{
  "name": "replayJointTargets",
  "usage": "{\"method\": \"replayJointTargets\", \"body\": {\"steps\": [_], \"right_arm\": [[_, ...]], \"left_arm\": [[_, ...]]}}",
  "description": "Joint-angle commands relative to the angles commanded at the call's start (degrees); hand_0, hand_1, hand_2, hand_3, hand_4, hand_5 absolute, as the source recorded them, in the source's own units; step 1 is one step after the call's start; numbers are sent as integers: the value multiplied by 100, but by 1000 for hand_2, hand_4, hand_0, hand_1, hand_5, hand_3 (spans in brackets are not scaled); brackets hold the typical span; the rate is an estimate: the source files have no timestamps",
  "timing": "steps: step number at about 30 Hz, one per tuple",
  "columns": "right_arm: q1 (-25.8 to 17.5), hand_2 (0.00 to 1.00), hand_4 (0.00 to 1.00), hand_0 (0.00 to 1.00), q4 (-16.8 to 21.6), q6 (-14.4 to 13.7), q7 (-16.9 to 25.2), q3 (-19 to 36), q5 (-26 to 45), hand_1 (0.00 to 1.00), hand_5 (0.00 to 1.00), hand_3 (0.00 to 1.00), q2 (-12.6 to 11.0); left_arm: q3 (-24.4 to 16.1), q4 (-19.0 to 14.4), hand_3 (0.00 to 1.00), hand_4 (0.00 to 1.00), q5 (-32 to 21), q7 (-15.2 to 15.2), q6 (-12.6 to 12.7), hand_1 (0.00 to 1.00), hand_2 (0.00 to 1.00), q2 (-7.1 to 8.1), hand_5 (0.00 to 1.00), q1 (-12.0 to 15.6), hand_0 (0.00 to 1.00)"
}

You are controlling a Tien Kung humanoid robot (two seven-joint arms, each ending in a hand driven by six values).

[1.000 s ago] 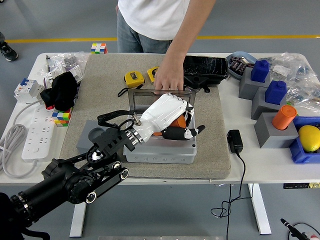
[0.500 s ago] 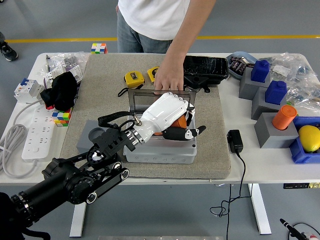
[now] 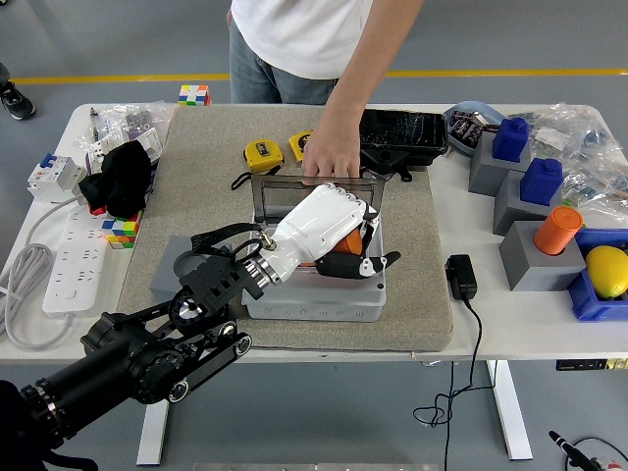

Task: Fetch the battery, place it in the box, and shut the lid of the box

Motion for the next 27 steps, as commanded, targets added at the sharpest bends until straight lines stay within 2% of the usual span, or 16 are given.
{"method": "replayJointTargets", "body": {"steps": [2, 3, 8, 9, 14, 15, 20, 21, 26, 27], "right_arm": [[1, 762, 998, 846, 0, -1, 0, 1, 1, 780, 998, 815, -1], [3, 762, 998, 846, 0, -2, -1, 3, 0, 781, 998, 814, -1], [16, 762, 998, 846, 0, -2, -2, 10, 2, 781, 998, 814, -2], [17, 762, 998, 846, 0, -2, -2, 7, 4, 781, 998, 815, -2], [26, 762, 998, 846, 0, -3, -2, 7, 10, 781, 998, 815, -3], [27, 762, 998, 846, 0, -4, -1, 0, 17, 780, 998, 815, -3], [25, 762, 998, 846, 0, -2, -3, 0, 16, 780, 998, 815, -2], [25, 762, 998, 847, 0, -2, -4, 1, 14, 780, 998, 816, -3], [30, 762, 998, 847, 0, -1, -6, 21, -3, 780, 998, 816, -5], [31, 762, 998, 846, 0, -1, -6, 19, -1, 780, 998, 815, -5]], "left_arm": [[-4, -1, 239, 815, -4, -8, -11, 217, 222, -3, 687, 0, 236], [-6, -2, 256, 863, 2, -13, -16, 278, 257, -6, 700, -1, 280], [-20, -4, 256, 863, 37, -32, -54, 278, 257, -8, 700, -12, 280], [-23, -3, 284, 887, 49, -29, -61, 416, 346, -10, 708, -13, 376], [-43, 12, 284, 887, 113, -40, -9, 416, 346, -19, 708, -19, 376], [-51, 16, 318, 896, 131, -41, 1, 519, 391, -21, 711, -20, 484], [-71, 46, 318, 896, 192, -58, 116, 519, 391, -30, 711, -25, 484], [-74, 50, 324, 903, 205, -54, 131, 604, 432, -31, 718, -24, 541], [-82, 64, 324, 903, 232, -31, 165, 604, 432, -32, 718, -23, 541], [-79, 62, 349, 911, 232, -33, 172, 686, 495, -31, 734, -21, 627]]}}
